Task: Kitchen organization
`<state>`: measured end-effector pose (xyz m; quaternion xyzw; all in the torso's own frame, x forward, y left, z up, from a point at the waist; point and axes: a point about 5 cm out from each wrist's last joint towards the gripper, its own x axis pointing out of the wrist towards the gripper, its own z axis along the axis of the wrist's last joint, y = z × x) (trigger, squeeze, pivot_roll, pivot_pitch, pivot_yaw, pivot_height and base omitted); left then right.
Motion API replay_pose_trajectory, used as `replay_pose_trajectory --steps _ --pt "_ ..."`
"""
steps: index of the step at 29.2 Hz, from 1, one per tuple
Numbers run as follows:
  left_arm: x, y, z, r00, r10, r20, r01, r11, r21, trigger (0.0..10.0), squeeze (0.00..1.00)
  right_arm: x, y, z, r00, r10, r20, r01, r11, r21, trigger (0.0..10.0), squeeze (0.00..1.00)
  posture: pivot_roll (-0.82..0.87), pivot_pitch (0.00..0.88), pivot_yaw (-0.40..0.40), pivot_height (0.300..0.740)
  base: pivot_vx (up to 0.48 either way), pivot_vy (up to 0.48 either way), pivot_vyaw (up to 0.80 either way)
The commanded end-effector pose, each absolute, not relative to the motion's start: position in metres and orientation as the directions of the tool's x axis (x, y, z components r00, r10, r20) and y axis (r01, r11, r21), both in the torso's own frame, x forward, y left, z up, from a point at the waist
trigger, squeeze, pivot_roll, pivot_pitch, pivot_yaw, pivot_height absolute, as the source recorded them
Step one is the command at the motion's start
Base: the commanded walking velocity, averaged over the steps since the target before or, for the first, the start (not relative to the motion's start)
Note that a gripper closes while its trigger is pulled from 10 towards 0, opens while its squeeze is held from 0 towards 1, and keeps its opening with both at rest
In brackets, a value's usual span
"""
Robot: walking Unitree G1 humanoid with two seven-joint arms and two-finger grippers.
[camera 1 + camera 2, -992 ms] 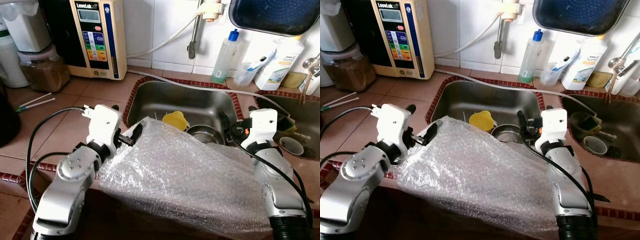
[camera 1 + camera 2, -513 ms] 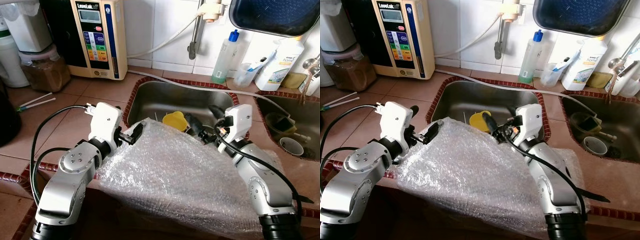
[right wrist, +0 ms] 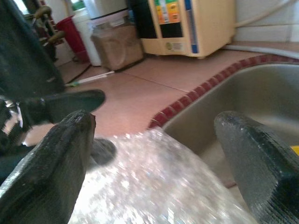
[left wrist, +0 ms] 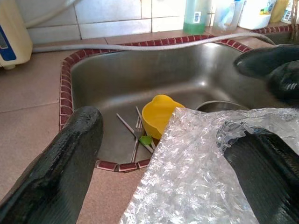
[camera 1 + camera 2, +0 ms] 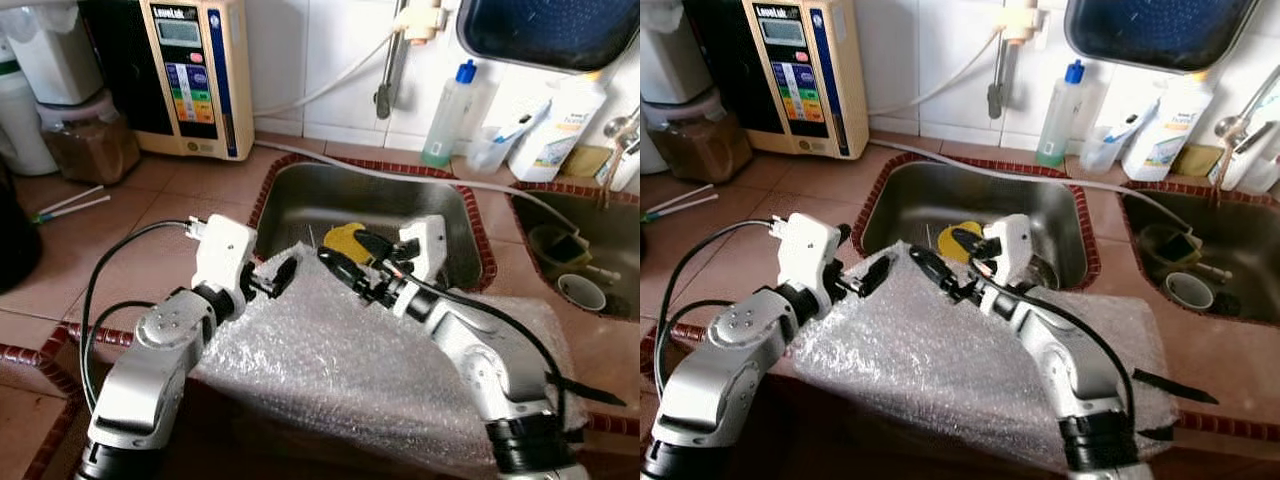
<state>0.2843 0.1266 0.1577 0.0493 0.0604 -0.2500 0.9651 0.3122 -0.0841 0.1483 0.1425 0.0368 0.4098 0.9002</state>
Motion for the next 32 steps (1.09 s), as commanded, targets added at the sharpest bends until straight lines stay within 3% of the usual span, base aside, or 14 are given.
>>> replay_pose_trajectory --steps 1,8,10,14,27,32 --pt "0.286 0.122 0.162 0.86 -0.496 -0.12 0.505 0.86 0.071 10.0 0.0 0.314 -0.079 0.147 0.639 0.768 0.043 -0.744 0.604 0.284 10.0 0.0 0.09 0.0 -0.032 0.74 0.0 0.0 0.0" --pt "0.286 0.121 0.161 0.859 -0.497 -0.123 0.507 0.859 0.072 10.0 0.0 0.317 -0.06 0.136 0.596 0.803 -0.008 -0.765 0.572 0.296 10.0 0.0 0.1 0.0 -0.031 0.74 0.0 0.0 0.0" --pt "0.286 0.122 0.161 0.858 -0.499 -0.126 0.509 0.858 0.073 10.0 0.0 0.316 -0.049 0.122 0.56 0.82 -0.118 -0.785 0.57 0.243 10.0 0.0 0.11 0.0 -0.028 0.74 0.0 0.0 0.0" --pt "0.287 0.122 0.162 0.858 -0.499 -0.125 0.51 0.857 0.077 10.0 0.0 0.31 -0.037 0.112 0.484 0.854 -0.189 -0.822 0.518 0.238 10.0 0.0 0.11 0.0 -0.029 0.74 0.0 0.0 0.0" --pt "0.295 0.126 0.18 0.878 -0.473 -0.07 0.477 0.877 0.058 10.0 0.0 0.306 -0.045 0.077 0.44 0.795 -0.418 -0.835 0.533 0.134 10.0 0.0 0.11 0.0 -0.032 0.74 0.0 0.0 0.0" --pt "0.299 0.124 0.197 0.876 -0.481 -0.025 0.481 0.875 0.057 10.0 0.0 0.307 -0.052 0.065 0.466 0.743 -0.48 -0.822 0.564 0.075 10.0 0.0 0.11 0.0 -0.029 0.74 0.0 0.0 0.0"
